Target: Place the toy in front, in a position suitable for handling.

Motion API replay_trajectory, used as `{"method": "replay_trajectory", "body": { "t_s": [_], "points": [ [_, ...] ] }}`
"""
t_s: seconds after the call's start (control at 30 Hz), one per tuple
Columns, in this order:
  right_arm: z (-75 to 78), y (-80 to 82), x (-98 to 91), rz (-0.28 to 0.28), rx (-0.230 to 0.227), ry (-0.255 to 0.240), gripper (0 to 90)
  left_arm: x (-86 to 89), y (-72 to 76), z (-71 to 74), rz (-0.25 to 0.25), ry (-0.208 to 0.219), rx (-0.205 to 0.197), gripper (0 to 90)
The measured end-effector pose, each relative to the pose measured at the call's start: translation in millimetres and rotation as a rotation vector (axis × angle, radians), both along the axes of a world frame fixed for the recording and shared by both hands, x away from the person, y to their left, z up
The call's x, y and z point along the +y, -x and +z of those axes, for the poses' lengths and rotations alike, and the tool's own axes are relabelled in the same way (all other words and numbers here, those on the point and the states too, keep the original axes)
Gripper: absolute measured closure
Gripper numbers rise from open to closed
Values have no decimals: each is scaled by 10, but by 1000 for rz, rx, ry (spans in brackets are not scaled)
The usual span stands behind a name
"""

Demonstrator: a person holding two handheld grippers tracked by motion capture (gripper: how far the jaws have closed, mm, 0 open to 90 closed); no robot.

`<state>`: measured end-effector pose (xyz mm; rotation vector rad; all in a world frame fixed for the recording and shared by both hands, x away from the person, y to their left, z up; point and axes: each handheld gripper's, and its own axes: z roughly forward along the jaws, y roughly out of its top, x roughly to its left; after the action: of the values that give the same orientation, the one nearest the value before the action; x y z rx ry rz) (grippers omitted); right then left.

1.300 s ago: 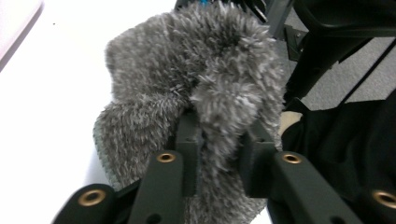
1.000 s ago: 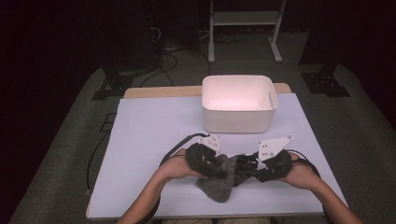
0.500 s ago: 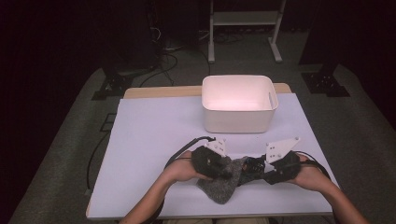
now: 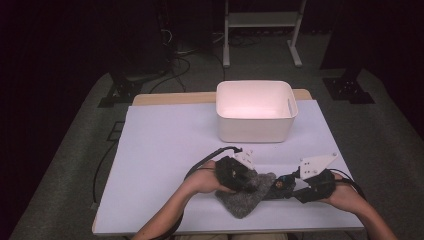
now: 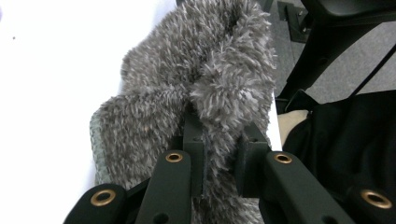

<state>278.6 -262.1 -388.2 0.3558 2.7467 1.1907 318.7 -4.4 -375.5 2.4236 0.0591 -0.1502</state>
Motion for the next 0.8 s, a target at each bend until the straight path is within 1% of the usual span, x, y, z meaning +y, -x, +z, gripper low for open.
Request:
{"method": "replay_trajectory", "body": {
  "t_s": [0.03,0.07,0.1,0.13,0.23,0.33,0.4,0.53,0.63,0.73,0.8],
  "points": [
    [-24,5,-11,2,8,-3,559,-27,1,3,4,-2,-8,779],
    [-64,9,-24,10,18,-6,559,-53,0,2,-3,-2,-1,779],
    [-99,16,-40,8,17,-4,561,-83,2,3,-7,-2,3,779],
    [-137,20,-69,2,19,-6,561,-107,4,5,-10,-6,-1,780],
    [-229,29,-144,-8,33,-23,560,-177,13,19,-21,-25,-15,782],
    [-309,48,-196,-16,45,-30,559,-242,20,27,-35,-52,-27,782],
    [-380,58,-234,-19,49,-23,552,-260,20,31,-42,-67,-33,782],
    [-490,91,-278,-18,54,-17,555,-267,24,35,-46,-71,-28,782],
    [-506,105,-273,-23,45,-17,527,-266,26,47,-46,-76,-32,782],
    [-489,103,-234,-32,40,-1,503,-256,27,62,-49,-80,-42,787],
    [-471,101,-181,-21,25,12,495,-230,23,85,-47,-73,-45,796]
  ]
}}
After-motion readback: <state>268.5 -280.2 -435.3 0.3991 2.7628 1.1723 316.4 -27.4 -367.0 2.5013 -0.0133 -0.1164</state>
